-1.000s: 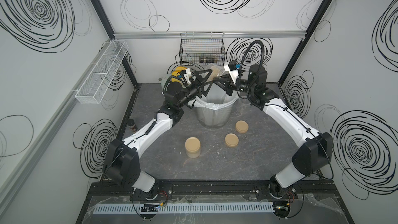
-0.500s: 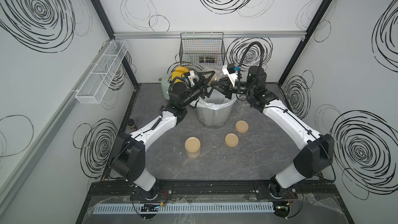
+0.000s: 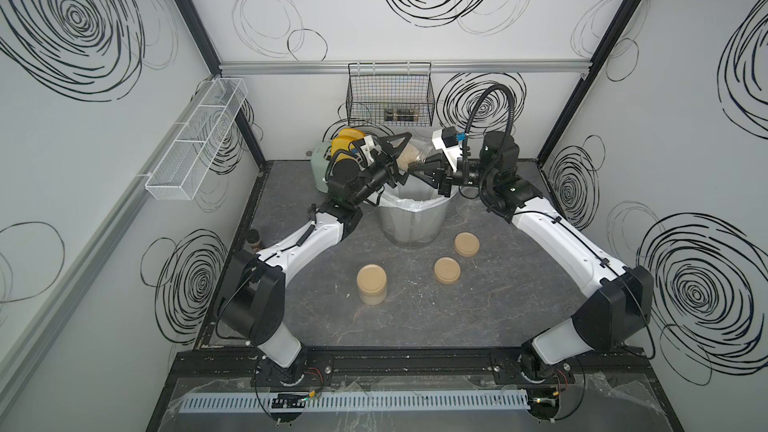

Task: Empty moldy rice from jars
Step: Pour the moldy rice from the jar into the trash bin.

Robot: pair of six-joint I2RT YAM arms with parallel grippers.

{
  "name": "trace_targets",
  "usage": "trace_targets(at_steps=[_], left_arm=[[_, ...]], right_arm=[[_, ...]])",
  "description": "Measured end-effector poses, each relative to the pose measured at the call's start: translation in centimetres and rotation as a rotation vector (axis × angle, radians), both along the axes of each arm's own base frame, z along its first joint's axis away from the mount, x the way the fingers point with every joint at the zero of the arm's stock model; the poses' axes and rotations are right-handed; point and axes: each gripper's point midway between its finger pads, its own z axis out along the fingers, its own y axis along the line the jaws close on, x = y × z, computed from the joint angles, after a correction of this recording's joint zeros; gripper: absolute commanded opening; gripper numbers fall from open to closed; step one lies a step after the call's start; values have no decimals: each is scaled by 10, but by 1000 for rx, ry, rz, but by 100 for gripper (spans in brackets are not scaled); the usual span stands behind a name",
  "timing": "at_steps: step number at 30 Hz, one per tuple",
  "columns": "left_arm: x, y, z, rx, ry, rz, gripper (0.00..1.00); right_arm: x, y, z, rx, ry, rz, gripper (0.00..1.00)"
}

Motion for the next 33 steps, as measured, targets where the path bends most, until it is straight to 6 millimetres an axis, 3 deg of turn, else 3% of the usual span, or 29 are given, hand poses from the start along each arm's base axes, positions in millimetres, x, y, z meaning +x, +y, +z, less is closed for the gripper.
trace_targets(at_steps=[2, 7, 10, 15, 17, 20, 25, 33], left_arm=[[1, 0, 0, -5, -1, 2, 100], [1, -1, 1, -12, -4, 6, 92], [3, -1, 0, -17, -3, 17, 87], [6, -2, -5, -10, 1, 30, 86], [8, -2, -6, -6, 3, 38, 86], [11, 1, -8, 5, 3, 50, 86], [18, 2, -12, 50, -2, 67, 86], [28, 10, -23, 165, -27, 108, 86]], right_arm=[[-1, 0, 1, 3, -4, 1, 0], [1, 0, -2, 9, -6, -6, 2], [3, 0, -4, 12, -5, -17, 17], [0, 2, -3, 20, -9, -32, 62], [-2, 0, -3, 22, -10, -50, 71], [-5, -7, -2, 29, -21, -85, 75], [-10, -32, -2, 57, -18, -180, 78], [-16, -108, -6, 142, 42, -449, 83]])
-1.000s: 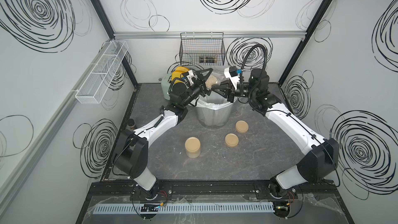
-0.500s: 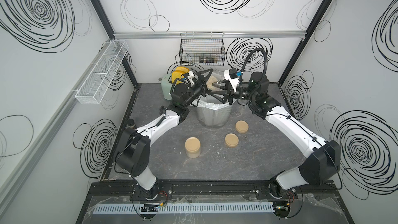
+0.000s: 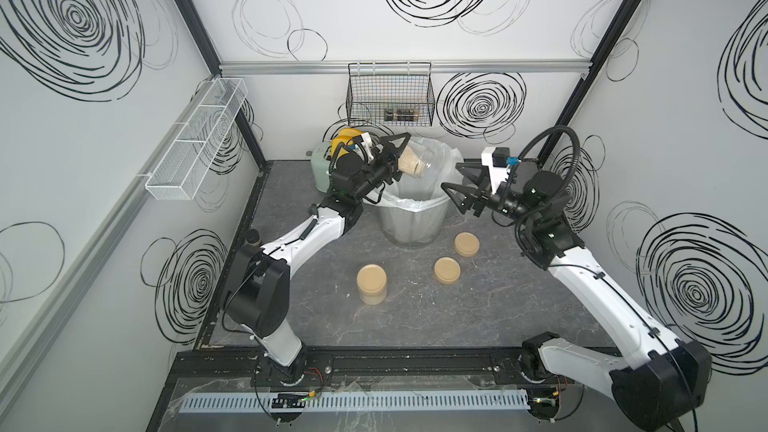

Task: Empty moldy rice from jars
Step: Pour the moldy rice from the jar into the trash bin.

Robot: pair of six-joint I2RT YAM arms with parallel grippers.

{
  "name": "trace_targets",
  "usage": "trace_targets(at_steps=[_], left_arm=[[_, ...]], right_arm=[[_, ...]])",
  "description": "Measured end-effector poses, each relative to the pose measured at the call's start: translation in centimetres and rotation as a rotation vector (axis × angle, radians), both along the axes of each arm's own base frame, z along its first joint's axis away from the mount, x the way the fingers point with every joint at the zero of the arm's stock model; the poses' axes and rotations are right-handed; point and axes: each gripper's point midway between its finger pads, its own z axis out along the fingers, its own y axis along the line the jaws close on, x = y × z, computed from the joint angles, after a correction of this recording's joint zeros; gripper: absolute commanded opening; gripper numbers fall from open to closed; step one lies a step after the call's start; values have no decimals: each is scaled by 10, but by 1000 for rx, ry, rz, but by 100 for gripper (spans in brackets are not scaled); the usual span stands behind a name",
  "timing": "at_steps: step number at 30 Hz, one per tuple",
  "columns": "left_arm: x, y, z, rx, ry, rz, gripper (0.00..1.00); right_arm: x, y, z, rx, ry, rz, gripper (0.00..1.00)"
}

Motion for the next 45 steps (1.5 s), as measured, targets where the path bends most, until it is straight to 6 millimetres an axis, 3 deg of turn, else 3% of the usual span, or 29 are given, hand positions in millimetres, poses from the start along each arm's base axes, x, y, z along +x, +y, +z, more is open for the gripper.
trace_targets(at_steps=[7, 14, 39, 45], left_arm=[[8, 7, -18, 133, -11, 34, 86], [10, 8, -8, 195, -73, 46, 86], [18, 23, -14, 281, -107, 84, 87], [18, 23, -14, 301, -125, 87, 87]], right_arm=[[-18, -67, -36, 55, 122, -262, 87], [-34, -110, -82, 115, 268, -439, 88], [-46, -119, -112, 203, 423, -483, 89], [-47, -115, -144, 205, 512, -470, 89]])
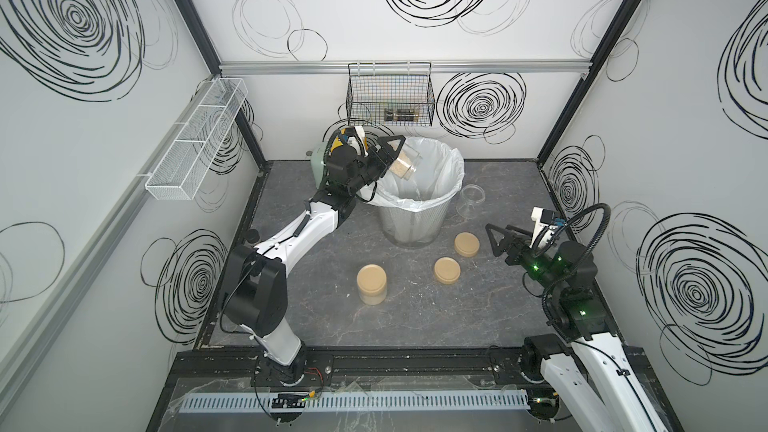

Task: Empty moldy rice from jars
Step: Pour the moldy rice from the jar into the trash bin.

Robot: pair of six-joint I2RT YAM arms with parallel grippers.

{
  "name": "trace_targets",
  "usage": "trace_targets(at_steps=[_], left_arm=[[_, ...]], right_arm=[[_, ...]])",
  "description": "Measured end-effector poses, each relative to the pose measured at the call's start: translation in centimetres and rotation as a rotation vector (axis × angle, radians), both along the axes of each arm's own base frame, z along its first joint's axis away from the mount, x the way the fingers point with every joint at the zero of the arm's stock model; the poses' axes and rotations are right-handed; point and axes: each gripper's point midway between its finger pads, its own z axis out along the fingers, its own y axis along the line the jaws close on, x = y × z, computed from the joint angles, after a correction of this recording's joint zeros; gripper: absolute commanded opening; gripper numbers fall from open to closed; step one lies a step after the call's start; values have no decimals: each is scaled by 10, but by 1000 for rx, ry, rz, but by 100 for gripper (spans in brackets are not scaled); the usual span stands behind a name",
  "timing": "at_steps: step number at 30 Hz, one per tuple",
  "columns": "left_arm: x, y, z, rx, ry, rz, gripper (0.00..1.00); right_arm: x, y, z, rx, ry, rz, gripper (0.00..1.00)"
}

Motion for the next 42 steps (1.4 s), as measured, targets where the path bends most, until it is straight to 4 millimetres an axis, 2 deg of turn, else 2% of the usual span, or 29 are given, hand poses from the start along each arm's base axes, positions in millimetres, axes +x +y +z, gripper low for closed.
trace_targets(at_steps=[6, 13, 23, 37, 42], left_arm=[[-1, 2, 2, 33, -31, 10, 87], [-2, 4, 7, 79, -72, 28, 86], [-2, 3, 25, 139, -136, 50, 86], [-4, 1, 29, 190, -196, 49, 86], [-4, 1, 38, 199, -230, 53, 87]], right_arm=[[-3, 2, -36, 13, 82, 9, 90], [-5, 5, -59, 19, 124, 25, 90], [-4, 8, -61, 18, 122, 42, 91], [0, 8, -65, 7, 124, 44, 91], [1, 8, -66, 7, 124, 44, 91]])
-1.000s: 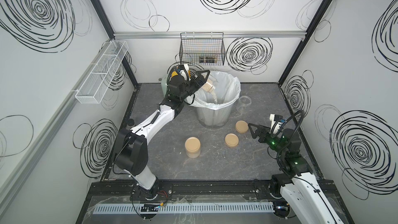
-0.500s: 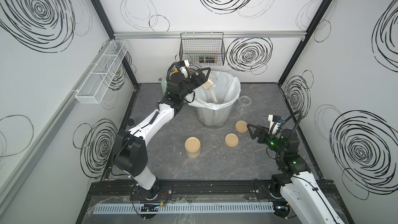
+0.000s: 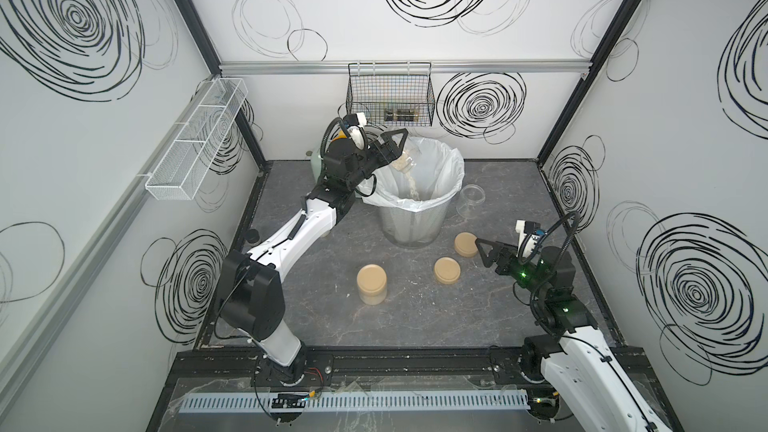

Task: Empty moldy rice from jars
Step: Pour the moldy rice from the jar into the trash bin.

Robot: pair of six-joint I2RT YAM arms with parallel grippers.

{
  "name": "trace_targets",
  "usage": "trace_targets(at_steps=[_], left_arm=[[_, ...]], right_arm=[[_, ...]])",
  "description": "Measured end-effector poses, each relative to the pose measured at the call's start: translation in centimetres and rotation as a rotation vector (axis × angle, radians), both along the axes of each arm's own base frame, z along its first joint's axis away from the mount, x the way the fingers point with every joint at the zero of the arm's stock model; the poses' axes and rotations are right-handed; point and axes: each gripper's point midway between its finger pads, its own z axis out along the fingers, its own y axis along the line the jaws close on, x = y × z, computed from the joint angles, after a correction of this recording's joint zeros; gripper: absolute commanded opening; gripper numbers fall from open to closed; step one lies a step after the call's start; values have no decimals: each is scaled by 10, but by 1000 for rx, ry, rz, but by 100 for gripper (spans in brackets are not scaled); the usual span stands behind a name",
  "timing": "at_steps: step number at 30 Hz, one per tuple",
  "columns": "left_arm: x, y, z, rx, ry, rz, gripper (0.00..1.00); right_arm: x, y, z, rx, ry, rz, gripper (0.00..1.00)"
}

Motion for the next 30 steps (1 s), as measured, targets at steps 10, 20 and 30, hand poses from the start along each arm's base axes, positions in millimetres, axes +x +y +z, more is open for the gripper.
trace_targets(at_steps=[10, 20, 30], left_arm=[[0, 0, 0, 42, -35, 5, 87], [-8, -1, 9, 104, -92, 12, 87], [-11, -4, 11, 175, -123, 18, 87]], right_arm=[[0, -1, -1, -1, 2, -4, 91], [1, -1, -2, -2, 3, -7, 91], [1, -1, -3, -2, 1, -7, 92]])
